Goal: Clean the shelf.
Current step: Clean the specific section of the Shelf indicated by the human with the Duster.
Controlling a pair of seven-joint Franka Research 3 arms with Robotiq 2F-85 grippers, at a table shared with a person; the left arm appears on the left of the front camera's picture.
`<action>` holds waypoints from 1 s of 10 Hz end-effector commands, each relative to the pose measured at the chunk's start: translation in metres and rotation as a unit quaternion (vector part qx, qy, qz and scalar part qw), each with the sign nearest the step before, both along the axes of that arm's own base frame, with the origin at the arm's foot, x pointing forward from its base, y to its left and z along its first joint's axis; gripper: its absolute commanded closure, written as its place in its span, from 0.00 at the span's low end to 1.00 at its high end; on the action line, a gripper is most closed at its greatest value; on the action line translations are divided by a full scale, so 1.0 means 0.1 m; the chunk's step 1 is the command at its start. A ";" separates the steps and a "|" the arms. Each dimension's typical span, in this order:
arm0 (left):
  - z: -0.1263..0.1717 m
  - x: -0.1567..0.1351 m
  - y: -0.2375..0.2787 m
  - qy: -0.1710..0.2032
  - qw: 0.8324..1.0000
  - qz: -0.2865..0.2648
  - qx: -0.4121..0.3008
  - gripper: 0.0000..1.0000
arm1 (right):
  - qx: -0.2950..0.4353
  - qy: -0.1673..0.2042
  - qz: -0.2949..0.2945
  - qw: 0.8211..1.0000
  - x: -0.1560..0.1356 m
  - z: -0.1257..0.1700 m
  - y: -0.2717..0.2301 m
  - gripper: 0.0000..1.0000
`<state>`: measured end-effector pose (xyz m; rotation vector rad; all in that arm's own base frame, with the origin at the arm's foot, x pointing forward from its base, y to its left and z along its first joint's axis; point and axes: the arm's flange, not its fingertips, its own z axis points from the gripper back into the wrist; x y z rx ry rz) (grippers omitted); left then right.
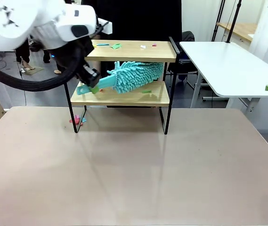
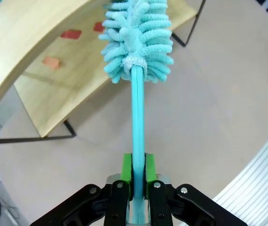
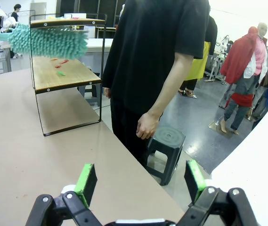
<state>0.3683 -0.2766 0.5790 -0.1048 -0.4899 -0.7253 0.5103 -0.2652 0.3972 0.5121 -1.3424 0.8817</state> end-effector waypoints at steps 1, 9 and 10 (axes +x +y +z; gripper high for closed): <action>0.07 0.12 -0.28 -0.025 0.999 0.045 0.001 0.87 | -0.007 0.007 -0.006 1.000 0.00 0.07 0.05 0.00; -0.02 0.42 -0.74 0.039 0.994 0.102 -0.019 0.87 | -0.007 0.007 -0.006 1.000 0.00 0.07 0.05 0.00; -0.02 0.42 -0.74 0.039 0.994 0.102 -0.019 0.87 | -0.007 0.007 -0.006 1.000 0.00 0.07 0.05 0.00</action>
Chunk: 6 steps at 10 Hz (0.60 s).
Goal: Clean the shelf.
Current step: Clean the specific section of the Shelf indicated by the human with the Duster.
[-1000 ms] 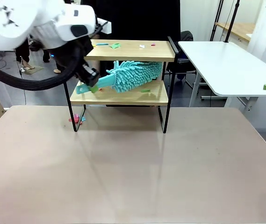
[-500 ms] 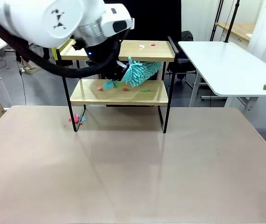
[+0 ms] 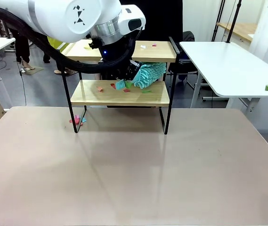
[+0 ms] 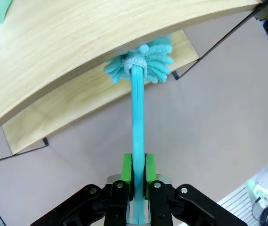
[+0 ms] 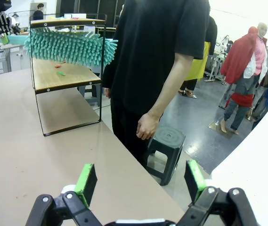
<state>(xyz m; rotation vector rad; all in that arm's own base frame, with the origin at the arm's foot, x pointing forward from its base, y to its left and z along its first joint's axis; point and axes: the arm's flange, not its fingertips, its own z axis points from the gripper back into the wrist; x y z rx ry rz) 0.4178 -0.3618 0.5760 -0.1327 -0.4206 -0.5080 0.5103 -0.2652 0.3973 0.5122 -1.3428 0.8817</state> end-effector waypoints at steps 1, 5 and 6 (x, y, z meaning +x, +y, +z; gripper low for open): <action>0.01 -0.08 0.12 -0.008 1.000 0.001 0.006 0.87 | -0.007 0.007 -0.006 1.000 0.00 0.07 0.05 0.00; -0.01 -0.08 -0.30 -0.015 0.996 0.083 -0.022 0.87 | -0.007 0.007 -0.006 1.000 0.00 0.07 0.05 0.00; -0.04 -0.07 -0.43 -0.009 0.994 0.101 -0.028 0.87 | -0.007 0.007 -0.006 1.000 0.00 0.07 0.05 0.00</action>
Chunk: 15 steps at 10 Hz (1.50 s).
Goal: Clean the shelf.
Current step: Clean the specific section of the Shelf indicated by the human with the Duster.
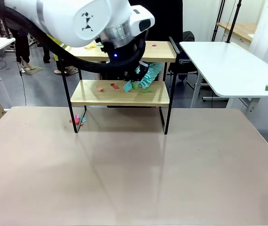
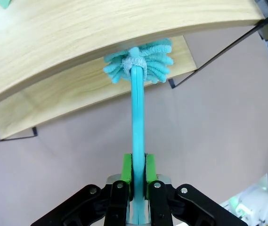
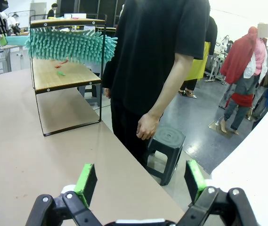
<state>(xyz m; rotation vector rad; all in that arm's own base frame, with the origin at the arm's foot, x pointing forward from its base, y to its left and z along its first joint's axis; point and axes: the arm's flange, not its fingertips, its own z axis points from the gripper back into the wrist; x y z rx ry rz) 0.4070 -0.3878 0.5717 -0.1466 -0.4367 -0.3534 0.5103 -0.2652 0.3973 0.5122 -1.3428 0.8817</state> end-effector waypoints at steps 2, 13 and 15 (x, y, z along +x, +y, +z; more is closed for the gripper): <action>-0.04 0.06 -0.38 -0.009 0.998 0.066 -0.010 0.87 | -0.007 0.007 -0.006 1.000 0.00 0.07 0.05 0.00; -0.76 -0.23 -0.98 0.016 0.991 0.130 -0.041 0.87 | -0.007 0.007 -0.006 1.000 0.00 0.07 0.05 0.00; -0.80 -0.18 -0.94 0.027 0.989 0.145 -0.033 0.87 | -0.007 0.007 -0.006 1.000 0.00 0.07 0.05 0.00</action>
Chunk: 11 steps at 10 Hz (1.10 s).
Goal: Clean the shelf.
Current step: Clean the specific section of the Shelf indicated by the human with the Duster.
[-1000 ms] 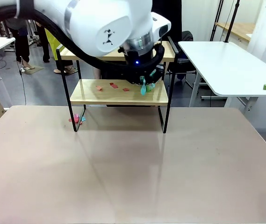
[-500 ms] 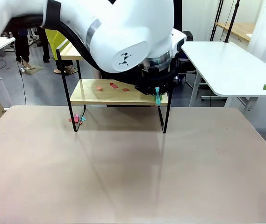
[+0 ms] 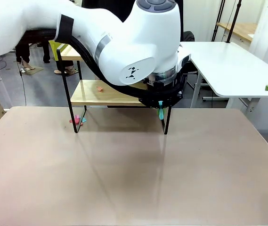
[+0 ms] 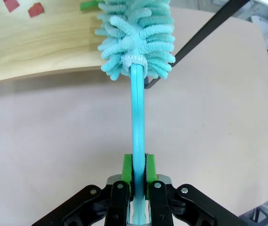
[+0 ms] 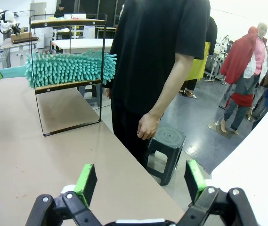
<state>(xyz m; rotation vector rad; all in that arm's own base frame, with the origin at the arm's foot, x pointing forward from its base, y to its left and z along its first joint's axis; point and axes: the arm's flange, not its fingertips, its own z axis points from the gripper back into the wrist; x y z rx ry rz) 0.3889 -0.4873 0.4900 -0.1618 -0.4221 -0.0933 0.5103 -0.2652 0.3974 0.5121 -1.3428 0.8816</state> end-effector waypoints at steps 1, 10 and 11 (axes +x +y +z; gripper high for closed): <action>0.08 0.06 0.11 0.010 0.998 0.064 0.008 0.87 | -0.007 0.007 -0.006 1.000 0.00 0.07 0.05 0.00; 0.02 0.18 0.86 0.085 0.991 0.053 0.087 0.87 | -0.007 0.007 -0.006 1.000 0.00 0.07 0.05 0.00; -0.03 0.18 0.95 0.097 0.989 0.049 0.100 0.87 | -0.007 0.007 -0.006 1.000 0.00 0.07 0.05 0.00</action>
